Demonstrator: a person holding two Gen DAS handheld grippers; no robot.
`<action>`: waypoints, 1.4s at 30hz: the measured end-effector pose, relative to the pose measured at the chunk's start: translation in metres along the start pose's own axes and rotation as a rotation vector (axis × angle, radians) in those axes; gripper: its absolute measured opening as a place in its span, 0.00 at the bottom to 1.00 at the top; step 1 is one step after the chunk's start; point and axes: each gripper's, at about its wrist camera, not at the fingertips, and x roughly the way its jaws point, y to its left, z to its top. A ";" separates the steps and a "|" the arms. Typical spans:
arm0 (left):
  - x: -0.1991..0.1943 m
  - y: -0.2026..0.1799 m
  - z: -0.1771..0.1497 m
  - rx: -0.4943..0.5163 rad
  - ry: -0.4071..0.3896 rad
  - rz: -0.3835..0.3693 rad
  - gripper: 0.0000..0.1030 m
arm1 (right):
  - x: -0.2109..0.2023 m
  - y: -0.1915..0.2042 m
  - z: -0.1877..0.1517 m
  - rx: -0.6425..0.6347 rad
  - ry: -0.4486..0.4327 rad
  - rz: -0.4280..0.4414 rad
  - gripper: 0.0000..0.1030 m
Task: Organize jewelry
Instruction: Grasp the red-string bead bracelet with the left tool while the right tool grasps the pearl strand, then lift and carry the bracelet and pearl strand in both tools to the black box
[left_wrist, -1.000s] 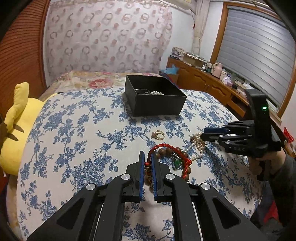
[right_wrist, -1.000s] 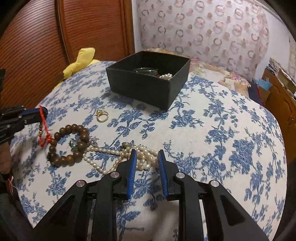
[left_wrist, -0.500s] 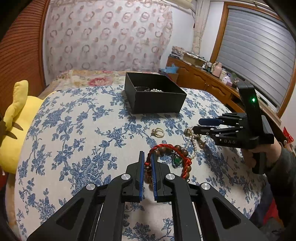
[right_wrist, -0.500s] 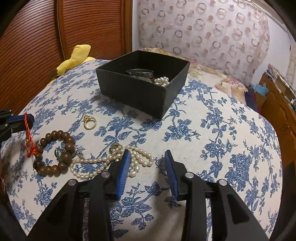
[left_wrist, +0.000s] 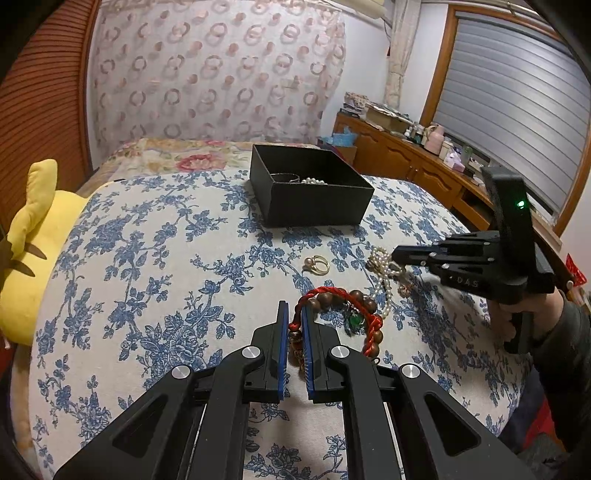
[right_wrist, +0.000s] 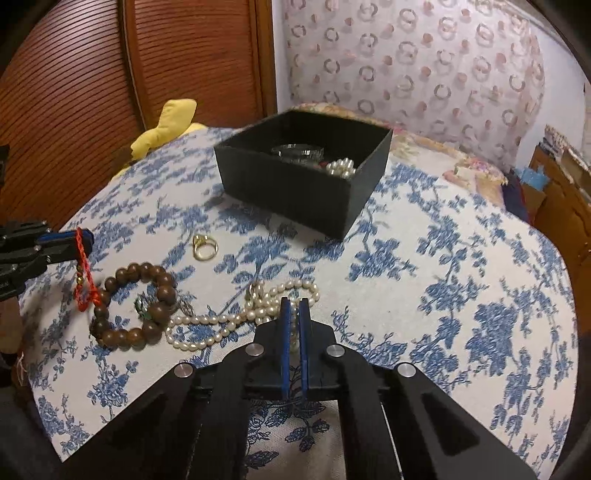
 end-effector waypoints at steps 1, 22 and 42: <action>0.000 0.000 0.000 0.000 0.000 0.000 0.06 | -0.004 0.000 0.001 0.003 -0.014 0.001 0.05; -0.013 -0.009 0.044 0.029 -0.082 0.000 0.06 | -0.126 0.014 0.071 -0.087 -0.285 -0.066 0.05; 0.005 -0.007 0.101 0.064 -0.125 0.011 0.06 | -0.176 0.004 0.160 -0.130 -0.455 -0.112 0.05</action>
